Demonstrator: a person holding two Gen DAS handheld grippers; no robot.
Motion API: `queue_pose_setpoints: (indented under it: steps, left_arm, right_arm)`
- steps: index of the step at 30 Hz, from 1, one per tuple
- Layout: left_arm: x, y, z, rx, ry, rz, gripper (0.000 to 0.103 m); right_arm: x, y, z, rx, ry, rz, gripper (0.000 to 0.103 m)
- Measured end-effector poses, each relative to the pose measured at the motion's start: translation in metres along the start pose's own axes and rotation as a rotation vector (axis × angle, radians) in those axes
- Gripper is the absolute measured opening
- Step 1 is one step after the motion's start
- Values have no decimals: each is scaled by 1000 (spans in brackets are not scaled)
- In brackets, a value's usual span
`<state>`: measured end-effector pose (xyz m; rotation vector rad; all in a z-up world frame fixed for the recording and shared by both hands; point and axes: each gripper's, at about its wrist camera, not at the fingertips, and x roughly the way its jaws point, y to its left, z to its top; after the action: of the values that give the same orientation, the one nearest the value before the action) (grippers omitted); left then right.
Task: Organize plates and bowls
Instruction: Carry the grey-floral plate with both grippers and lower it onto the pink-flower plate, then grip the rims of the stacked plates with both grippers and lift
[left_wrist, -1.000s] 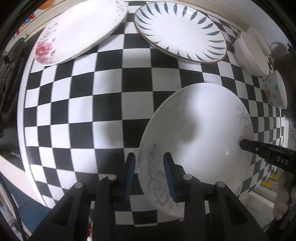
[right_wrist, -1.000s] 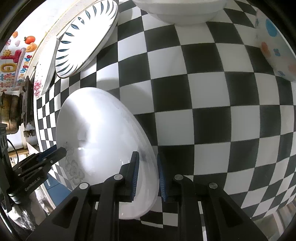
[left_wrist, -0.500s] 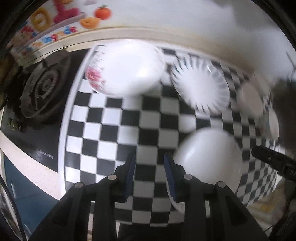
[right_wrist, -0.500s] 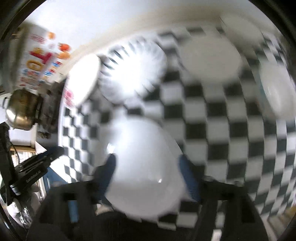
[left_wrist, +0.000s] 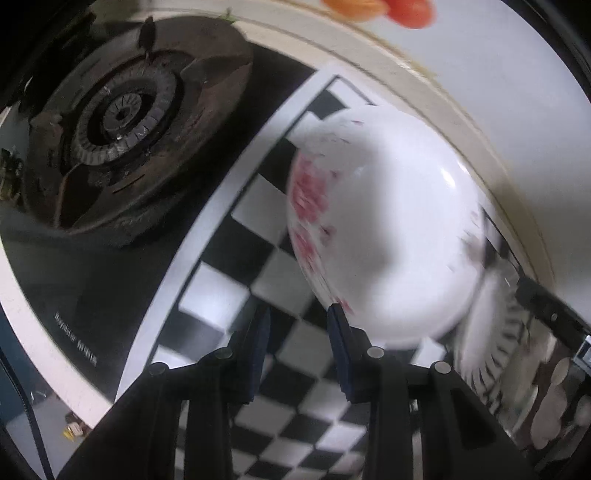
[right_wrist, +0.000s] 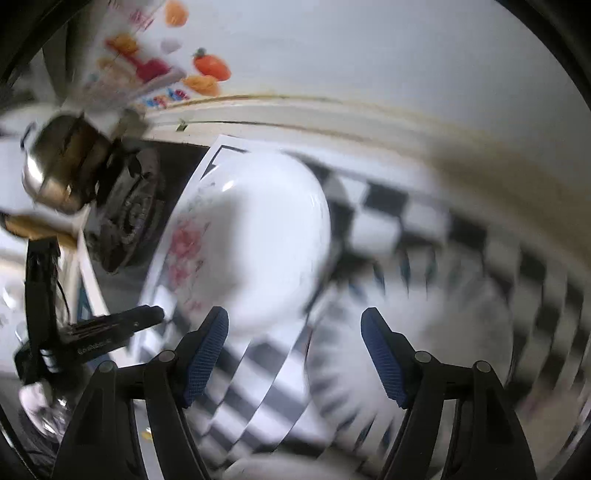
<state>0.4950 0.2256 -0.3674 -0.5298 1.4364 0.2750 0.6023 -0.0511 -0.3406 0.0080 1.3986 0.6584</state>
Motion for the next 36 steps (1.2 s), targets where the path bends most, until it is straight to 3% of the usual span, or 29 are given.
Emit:
queue_pose_setpoints:
  steps: [2, 3, 6, 12, 20, 27, 31, 35, 36]
  left_arm:
    - [11, 3, 11, -20, 15, -9, 32]
    - [16, 4, 15, -30, 25, -10, 32]
    - [24, 2, 23, -29, 31, 2, 32]
    - [33, 1, 28, -24, 50, 10, 32]
    - [20, 16, 7, -69, 45, -47, 32]
    - [42, 16, 14, -136, 83, -183, 31]
    - [41, 16, 22, -146, 54, -189, 29]
    - [40, 9, 32, -125, 23, -158, 25]
    - [39, 6, 31, -108, 8, -137, 25]
  right_arm:
    - [20, -5, 27, -25, 33, -17, 72]
    - [27, -9, 33, -18, 52, -22, 63]
    - [50, -26, 56, 40, 107, -8, 52]
    - [80, -39, 75, 63, 164, 62, 40]
    - [100, -28, 75, 28, 207, 87, 39]
    - [104, -20, 80, 27, 229, 116, 38]
    - [106, -17, 82, 12, 242, 109, 35]
    - [106, -22, 82, 15, 244, 89, 17]
    - [105, -23, 81, 15, 239, 94, 16]
